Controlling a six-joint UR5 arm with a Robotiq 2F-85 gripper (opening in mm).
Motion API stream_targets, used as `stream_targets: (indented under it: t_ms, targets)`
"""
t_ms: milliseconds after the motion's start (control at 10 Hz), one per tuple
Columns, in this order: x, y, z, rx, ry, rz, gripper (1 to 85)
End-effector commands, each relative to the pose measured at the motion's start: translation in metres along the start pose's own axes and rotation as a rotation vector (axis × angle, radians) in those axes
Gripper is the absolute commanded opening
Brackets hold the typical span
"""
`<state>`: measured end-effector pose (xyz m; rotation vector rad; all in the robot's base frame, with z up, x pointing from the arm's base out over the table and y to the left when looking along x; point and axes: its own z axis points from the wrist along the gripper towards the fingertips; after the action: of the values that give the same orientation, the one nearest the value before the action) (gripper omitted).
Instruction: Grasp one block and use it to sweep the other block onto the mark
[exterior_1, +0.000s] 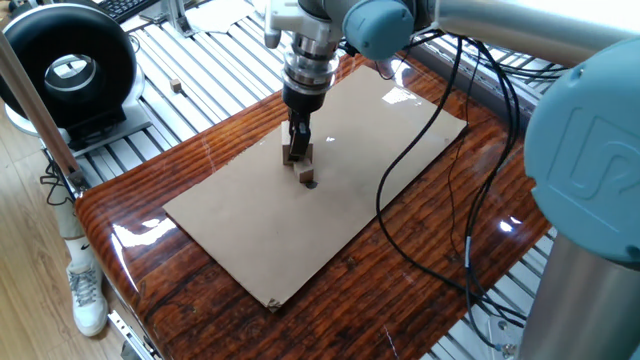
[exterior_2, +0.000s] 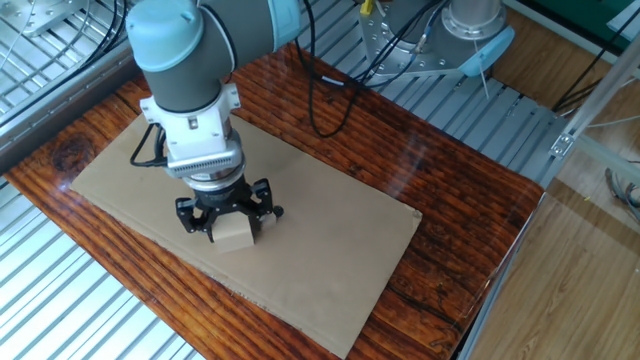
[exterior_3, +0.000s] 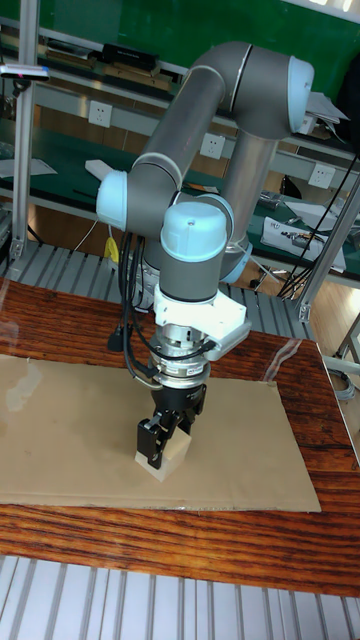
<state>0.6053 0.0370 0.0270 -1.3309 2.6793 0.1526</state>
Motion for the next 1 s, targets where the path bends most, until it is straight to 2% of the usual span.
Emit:
stream_targets:
  t_ms: [0,600,900]
  targets:
    - [0.003,0.006,-0.003,-0.006,-0.007,0.014,69.7]
    - [0.005,0.01,-0.002,-0.002,-0.01,0.028,70.0]
    - [0.005,0.0,0.001,0.017,-0.008,0.011,67.7]
